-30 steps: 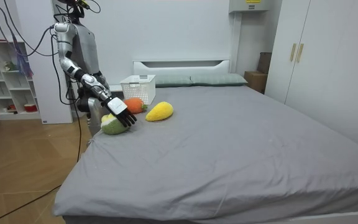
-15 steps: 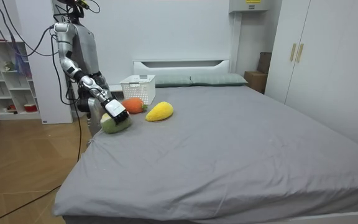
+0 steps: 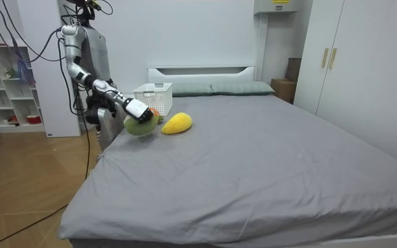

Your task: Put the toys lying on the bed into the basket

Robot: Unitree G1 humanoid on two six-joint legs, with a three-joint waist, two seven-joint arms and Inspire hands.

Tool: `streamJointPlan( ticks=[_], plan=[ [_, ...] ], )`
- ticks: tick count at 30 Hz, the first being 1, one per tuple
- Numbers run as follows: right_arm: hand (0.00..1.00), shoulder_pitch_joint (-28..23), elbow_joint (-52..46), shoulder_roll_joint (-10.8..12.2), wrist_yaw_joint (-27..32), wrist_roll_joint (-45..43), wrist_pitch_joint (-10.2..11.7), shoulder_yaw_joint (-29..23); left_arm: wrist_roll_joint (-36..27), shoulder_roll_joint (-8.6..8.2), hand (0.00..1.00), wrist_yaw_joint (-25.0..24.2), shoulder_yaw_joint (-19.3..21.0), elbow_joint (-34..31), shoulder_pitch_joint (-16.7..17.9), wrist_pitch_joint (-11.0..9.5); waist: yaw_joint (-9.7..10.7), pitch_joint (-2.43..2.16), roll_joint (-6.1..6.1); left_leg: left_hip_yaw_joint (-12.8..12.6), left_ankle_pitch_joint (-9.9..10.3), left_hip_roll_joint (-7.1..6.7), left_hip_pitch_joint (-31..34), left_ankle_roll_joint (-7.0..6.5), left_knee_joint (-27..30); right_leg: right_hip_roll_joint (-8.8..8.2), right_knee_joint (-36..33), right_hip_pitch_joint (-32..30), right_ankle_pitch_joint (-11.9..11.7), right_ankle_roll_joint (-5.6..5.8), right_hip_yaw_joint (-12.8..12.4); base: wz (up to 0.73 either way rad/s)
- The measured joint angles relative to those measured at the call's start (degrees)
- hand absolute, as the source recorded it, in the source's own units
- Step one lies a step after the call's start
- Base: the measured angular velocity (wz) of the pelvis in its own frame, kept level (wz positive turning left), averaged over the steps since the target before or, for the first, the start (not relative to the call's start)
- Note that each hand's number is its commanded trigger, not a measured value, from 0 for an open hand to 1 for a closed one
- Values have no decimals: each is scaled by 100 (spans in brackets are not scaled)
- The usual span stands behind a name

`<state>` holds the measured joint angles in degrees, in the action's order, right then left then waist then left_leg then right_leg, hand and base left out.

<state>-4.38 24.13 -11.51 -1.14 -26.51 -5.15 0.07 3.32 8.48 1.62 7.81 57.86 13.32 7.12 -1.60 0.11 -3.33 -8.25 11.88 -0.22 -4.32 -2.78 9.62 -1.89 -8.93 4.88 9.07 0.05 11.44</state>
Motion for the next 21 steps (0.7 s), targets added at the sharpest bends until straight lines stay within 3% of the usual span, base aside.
streamJointPlan(
  ticks=[7, 13, 21],
  plan=[
    [100, 352, -1736, -269, -102, 429, 7, -362, 3, 18, 0, -60, 34, 42, -26, -6, 27, 22, -10, -7, -1, -7, 1, -1, -36, 23, 24, -10, 4, 7, -24, -1],
    [100, 443, -2618, -270, -420, 834, -51, -331, 11, -5, 0, -62, 32, 36, -63, -9, -120, 38, 19, -21, 0, -2, -27, -1, -40, 28, 6, 0, 3, 6, -48, 0],
    [100, 1170, -2670, -272, -531, 846, -131, -2, -30, -8, 0, 13, -72, 142, -189, -96, -343, 39, 30, -4, -1, 5, -8, 0, -51, 28, -75, -41, 3, 7, -28, 0]
  ],
)
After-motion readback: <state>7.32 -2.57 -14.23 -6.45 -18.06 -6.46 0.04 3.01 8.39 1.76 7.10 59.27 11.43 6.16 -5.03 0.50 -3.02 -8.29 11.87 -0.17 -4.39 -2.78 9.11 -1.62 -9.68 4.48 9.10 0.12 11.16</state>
